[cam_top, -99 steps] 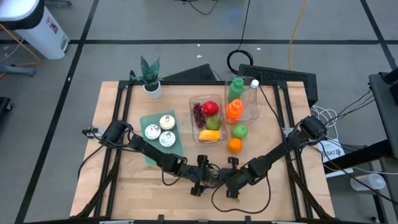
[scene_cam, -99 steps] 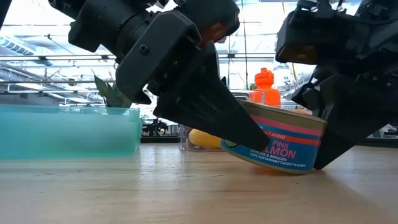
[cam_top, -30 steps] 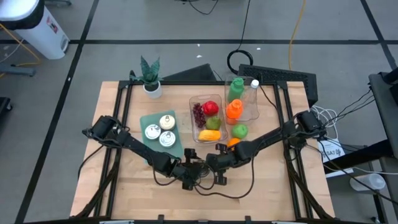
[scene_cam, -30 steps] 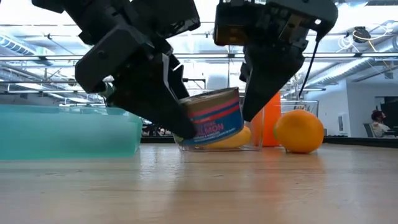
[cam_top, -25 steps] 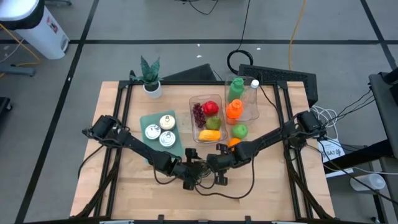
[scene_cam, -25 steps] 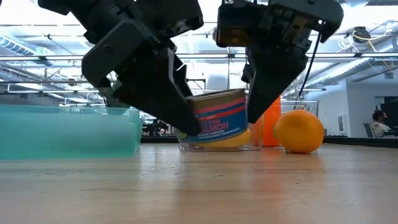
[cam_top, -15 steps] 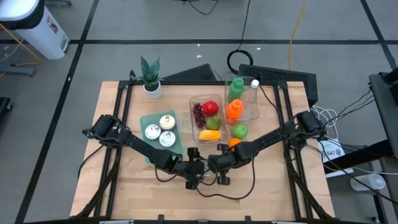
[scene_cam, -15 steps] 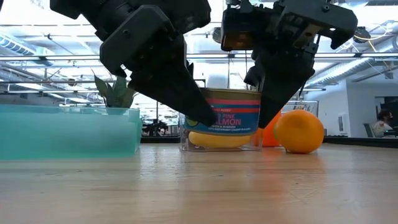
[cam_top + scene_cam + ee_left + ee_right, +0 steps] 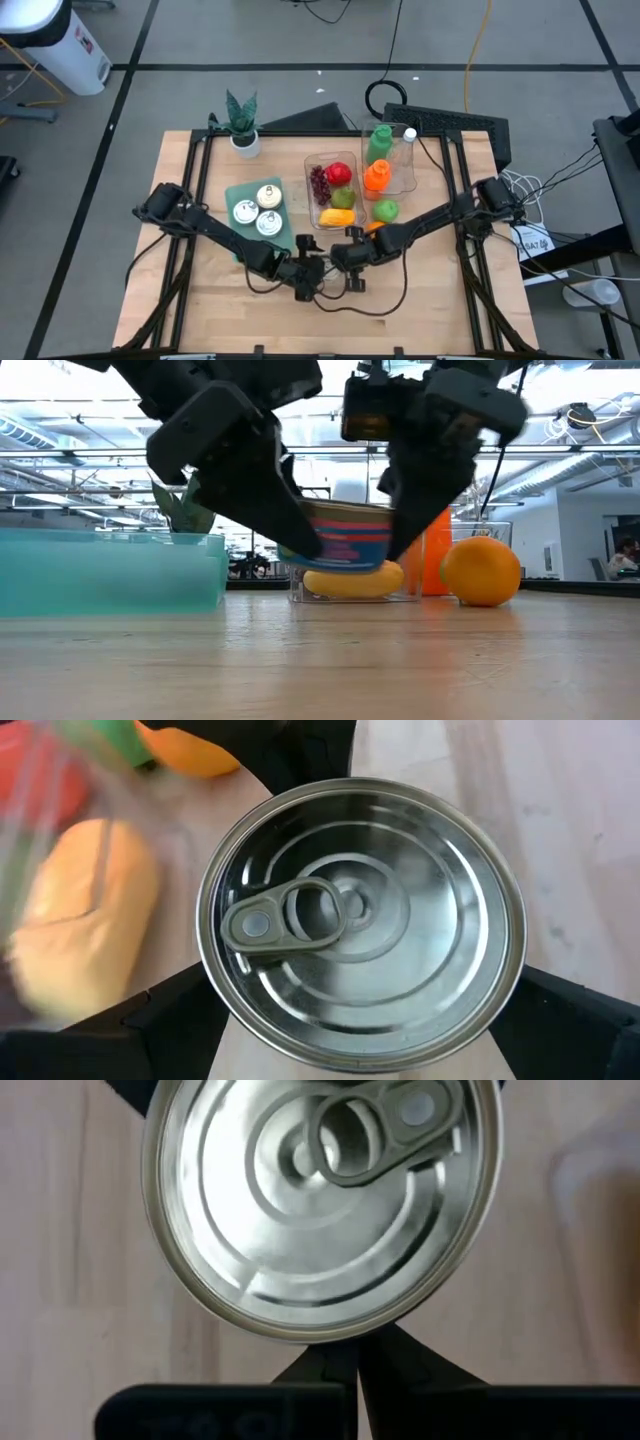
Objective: Pick & Place Food Item
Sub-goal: Put the blue tuna can into the green bin
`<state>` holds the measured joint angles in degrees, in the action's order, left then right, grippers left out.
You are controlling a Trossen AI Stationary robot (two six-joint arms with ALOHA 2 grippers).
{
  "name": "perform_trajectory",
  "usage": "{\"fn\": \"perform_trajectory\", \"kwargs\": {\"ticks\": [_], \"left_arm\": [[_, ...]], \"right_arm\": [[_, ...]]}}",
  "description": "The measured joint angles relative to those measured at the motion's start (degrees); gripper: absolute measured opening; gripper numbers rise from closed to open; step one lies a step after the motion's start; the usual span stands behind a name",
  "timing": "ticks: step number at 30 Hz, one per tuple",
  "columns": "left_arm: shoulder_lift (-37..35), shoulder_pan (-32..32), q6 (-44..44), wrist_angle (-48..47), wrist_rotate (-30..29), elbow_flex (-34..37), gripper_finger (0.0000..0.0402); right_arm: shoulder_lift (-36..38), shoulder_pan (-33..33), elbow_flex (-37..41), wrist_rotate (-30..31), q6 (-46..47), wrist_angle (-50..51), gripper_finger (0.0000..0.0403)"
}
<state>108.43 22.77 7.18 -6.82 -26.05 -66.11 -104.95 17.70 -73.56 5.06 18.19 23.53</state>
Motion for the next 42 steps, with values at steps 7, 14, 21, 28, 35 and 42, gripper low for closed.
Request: {"fn": "perform_trajectory", "kwargs": {"ticks": [7, 14, 21, 28, 35, 42], "left_arm": [[-5.2, 1.5, 2.5, -7.4, -4.0, 0.9, 0.0388], [-11.7, 2.7, 5.6, -8.7, -6.1, 4.7, 0.0388], [-17.4, 3.9, 11.0, -14.0, -8.0, 10.2, 0.0388], [-25.9, 4.4, 14.5, -14.3, -9.6, 16.9, 0.0388], [-33.7, 4.3, 16.6, -19.6, -11.8, 21.2, 0.0388], [-41.0, 2.2, 20.2, -24.1, -14.3, 25.7, 0.0386]], "right_arm": [[0.0, -2.0, -1.0, -2.1, -3.4, -5.1, 0.0000], [-1.8, -3.5, -8.3, -2.7, -6.5, 0.1, 0.0000], [-9.2, -6.1, -19.8, -4.9, -8.5, 4.5, 0.0000], [-13.7, -8.4, -31.3, -6.6, -11.4, 11.9, 0.0000], [-19.6, -11.7, -43.8, -11.6, -11.8, 17.6, 0.0000], [-24.3, -14.6, -50.6, -18.6, -10.8, -0.4, 0.0000]]}}
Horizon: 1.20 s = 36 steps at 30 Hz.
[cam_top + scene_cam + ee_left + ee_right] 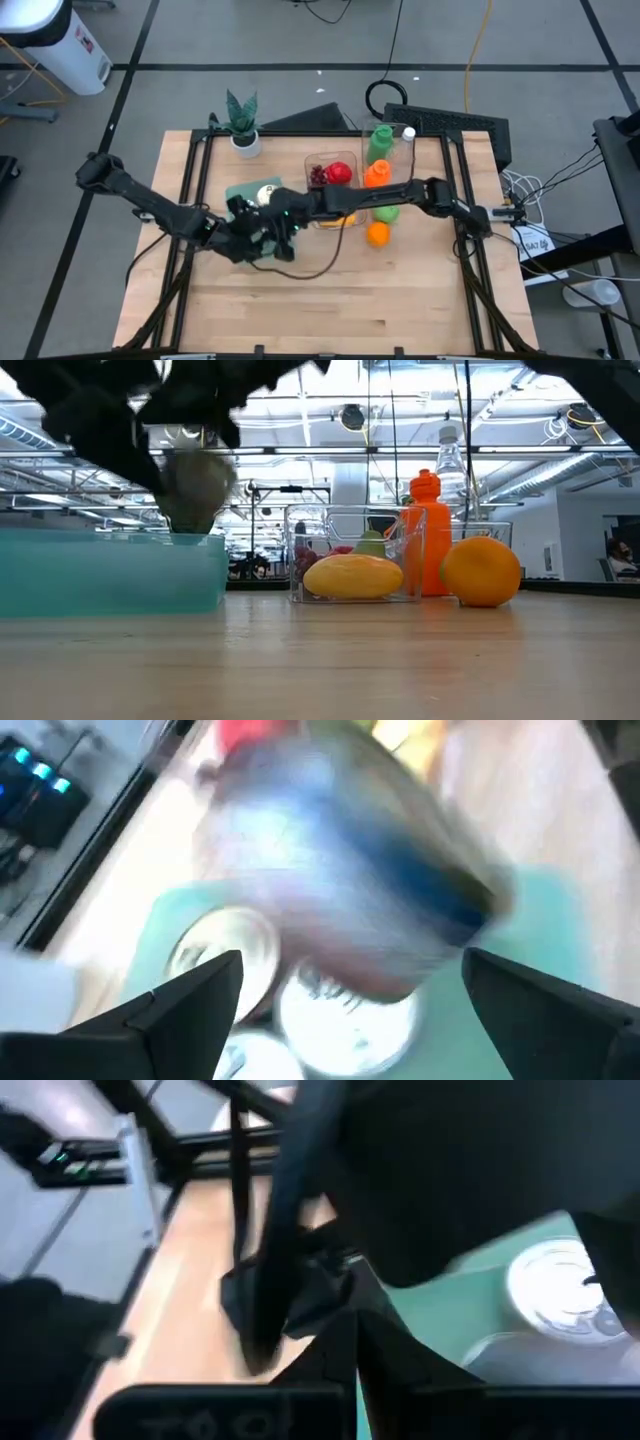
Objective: Pick & Place Food Item
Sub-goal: Put the blue tuna can into the green bin, then put the orange into the bottom transparent bin
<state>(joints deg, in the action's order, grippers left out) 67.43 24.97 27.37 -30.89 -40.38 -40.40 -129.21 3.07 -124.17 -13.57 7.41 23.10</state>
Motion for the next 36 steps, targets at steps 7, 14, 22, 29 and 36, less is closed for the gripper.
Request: {"fn": "perform_trajectory", "kwargs": {"ticks": [7, 14, 22, 29, 36], "left_arm": [[-2.3, -2.9, 3.3, 2.7, 3.5, 5.1, 0.0387], [-2.1, -5.9, 3.8, 6.1, 4.8, 9.8, 0.0387], [-2.9, -9.2, 5.2, 4.8, 8.8, 8.7, 0.0387], [-5.0, -7.5, 8.6, -7.7, 8.5, 0.3, 0.0388], [-5.0, -9.8, 14.3, -20.7, 13.3, -3.6, 0.0388]], "right_arm": [[-1.7, -2.0, -0.2, -3.8, 2.0, -4.4, 0.0000], [-1.6, -2.4, 1.2, -3.8, 2.2, -3.1, 0.0000], [3.8, 0.7, 1.5, 3.3, -3.6, 4.3, 0.0000], [16.4, 11.0, 1.2, 13.5, -11.0, 10.7, 0.0000], [29.1, 27.5, 16.5, 33.2, -15.1, 6.5, 0.0000]]}}
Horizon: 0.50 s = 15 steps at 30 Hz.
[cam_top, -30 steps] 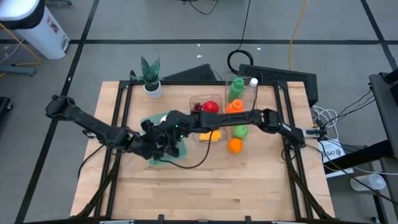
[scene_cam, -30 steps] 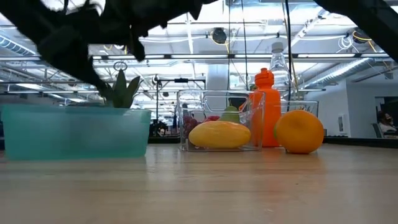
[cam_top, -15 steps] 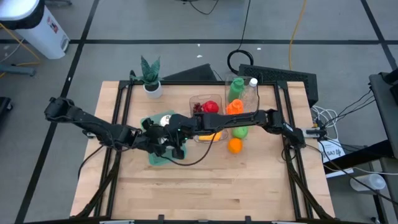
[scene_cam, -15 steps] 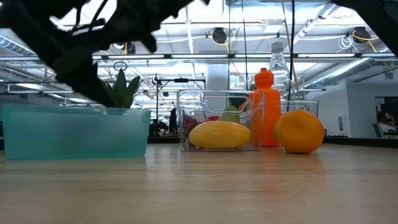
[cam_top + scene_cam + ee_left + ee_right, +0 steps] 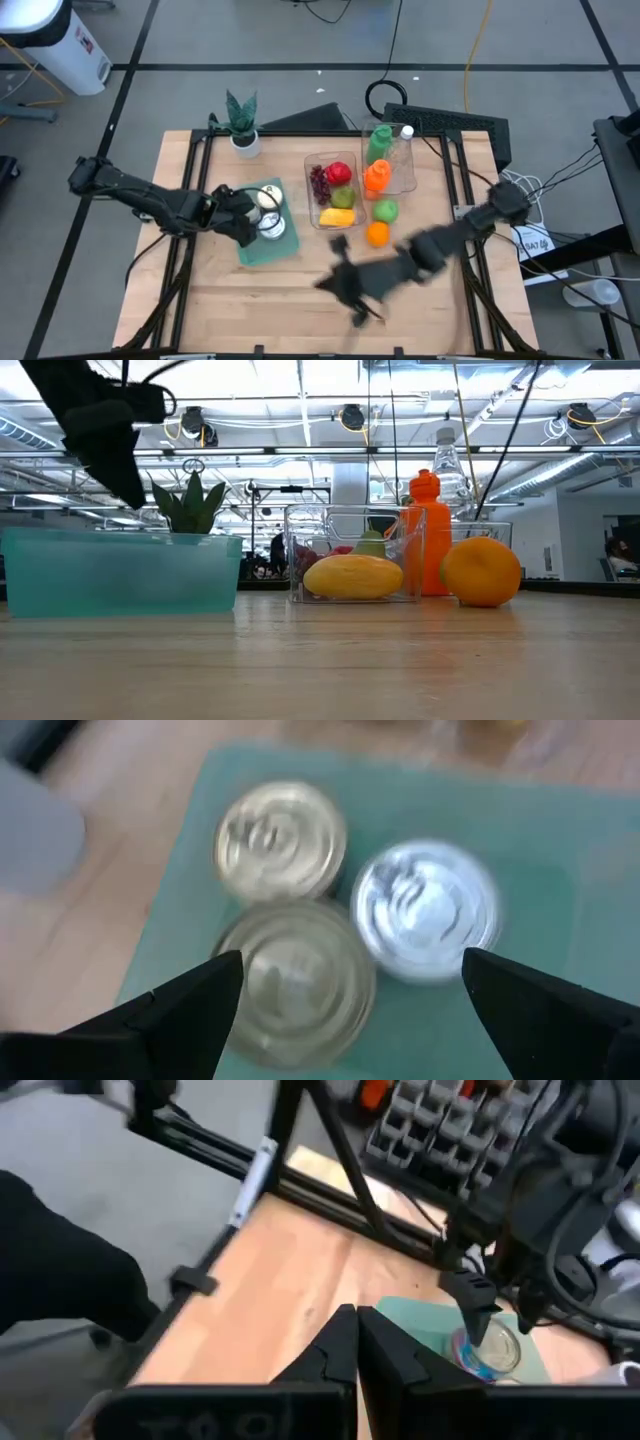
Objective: Pick & Place Food Item
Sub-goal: Put the orange into the bottom transparent bin
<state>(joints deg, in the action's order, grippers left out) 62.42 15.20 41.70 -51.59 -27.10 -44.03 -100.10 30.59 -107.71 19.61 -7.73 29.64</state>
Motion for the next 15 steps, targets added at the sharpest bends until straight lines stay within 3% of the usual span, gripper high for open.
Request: {"fn": "perform_trajectory", "kwargs": {"ticks": [5, 9, 12, 15], "left_arm": [[0.2, -2.9, 1.6, -2.8, 3.7, 0.3, 0.0388], [0.4, -5.5, 1.5, -2.0, 6.5, 2.1, 0.0388], [1.8, -7.7, -0.3, -1.5, 9.2, 3.8, 0.0388], [2.6, -8.8, -3.1, -1.5, 9.3, 3.5, 0.0388]], "right_arm": [[9.6, 11.0, 21.0, 12.1, 3.7, -17.3, 0.0000], [12.0, 15.0, 38.6, 16.5, 6.5, -33.3, 0.0000], [13.5, 16.3, 46.5, 19.5, 8.5, -44.6, 0.0000], [13.7, 16.6, 50.8, 19.3, 9.9, -48.9, 0.0000]]}}
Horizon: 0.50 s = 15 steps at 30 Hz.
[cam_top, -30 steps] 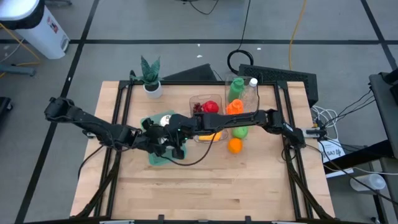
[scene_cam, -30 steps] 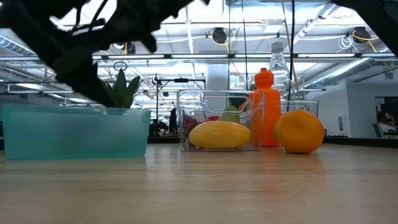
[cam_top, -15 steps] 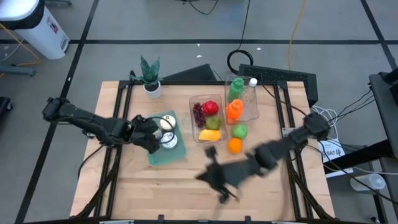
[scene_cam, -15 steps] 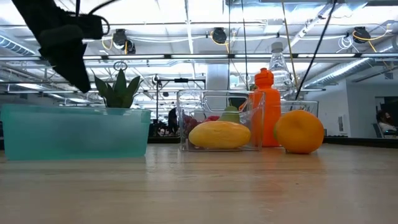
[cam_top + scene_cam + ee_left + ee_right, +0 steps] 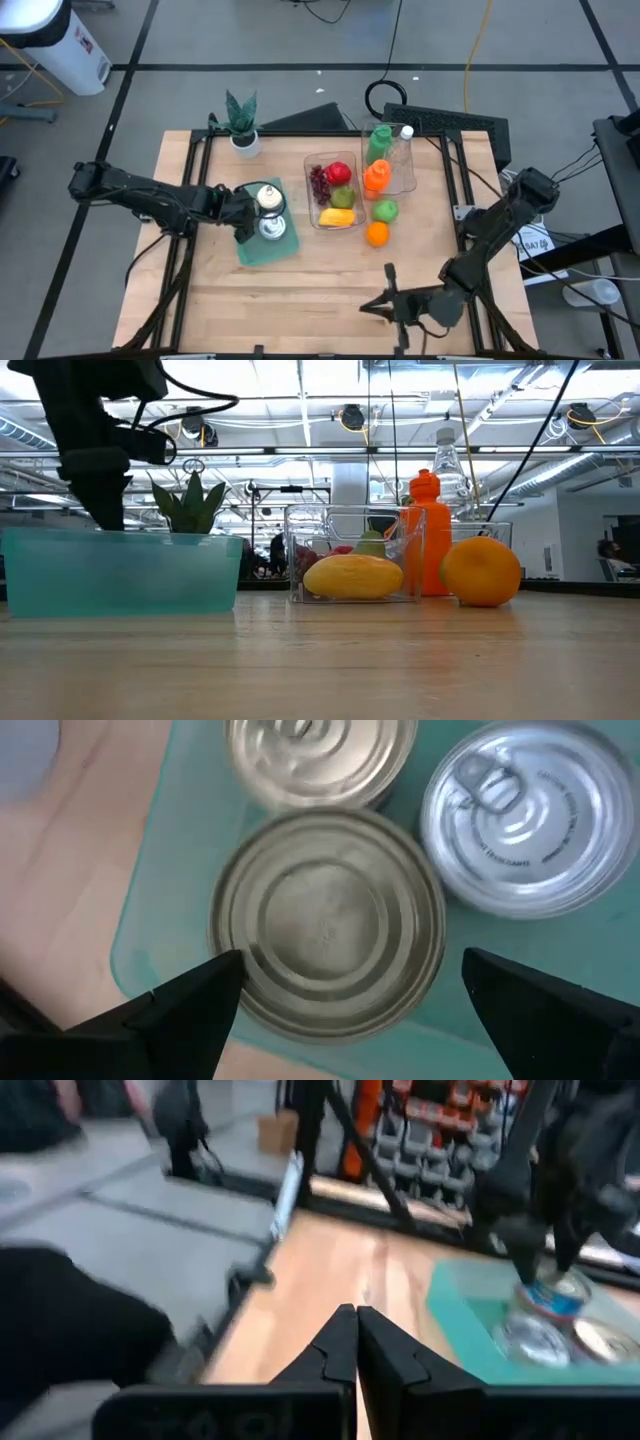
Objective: Pick & Place Food Item
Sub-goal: Put the orange into the bottom transparent bin
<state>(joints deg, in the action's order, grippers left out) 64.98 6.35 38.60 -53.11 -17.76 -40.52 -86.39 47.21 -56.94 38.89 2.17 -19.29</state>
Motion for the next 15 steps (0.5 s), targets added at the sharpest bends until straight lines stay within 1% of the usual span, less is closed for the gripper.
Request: {"fn": "perform_trajectory", "kwargs": {"ticks": [2, 5, 8, 10, 12, 15], "left_arm": [[0.1, 0.4, -2.7, 0.6, -0.4, -1.3, 0.0387], [-1.1, 1.9, -5.6, 0.8, -1.5, -6.1, 0.0378], [-2.8, 4.5, -10.5, 0.6, -1.6, -13.1, 0.0358], [-3.8, 6.6, -14.9, 0.9, -0.6, -18.0, 0.0343], [-5.5, 9.1, -18.0, 1.0, -0.4, -22.3, 0.0327], [-10.0, 12.5, -21.4, 4.3, -3.1, -26.0, 0.0295]], "right_arm": [[0.0, -0.2, 1.2, 0.0, 0.0, 0.2, 0.0000], [1.3, -0.2, 1.5, 0.6, 0.2, -1.3, 0.0000], [1.5, 0.4, 2.5, 0.2, -0.1, -0.4, 0.0000], [1.4, 0.4, 3.0, 0.2, -0.3, -0.3, 0.0000], [2.0, 0.7, 3.7, 2.0, -0.5, -0.6, 0.0000], [3.3, 1.8, 5.8, 4.8, -1.2, -0.5, 0.0000]]}}
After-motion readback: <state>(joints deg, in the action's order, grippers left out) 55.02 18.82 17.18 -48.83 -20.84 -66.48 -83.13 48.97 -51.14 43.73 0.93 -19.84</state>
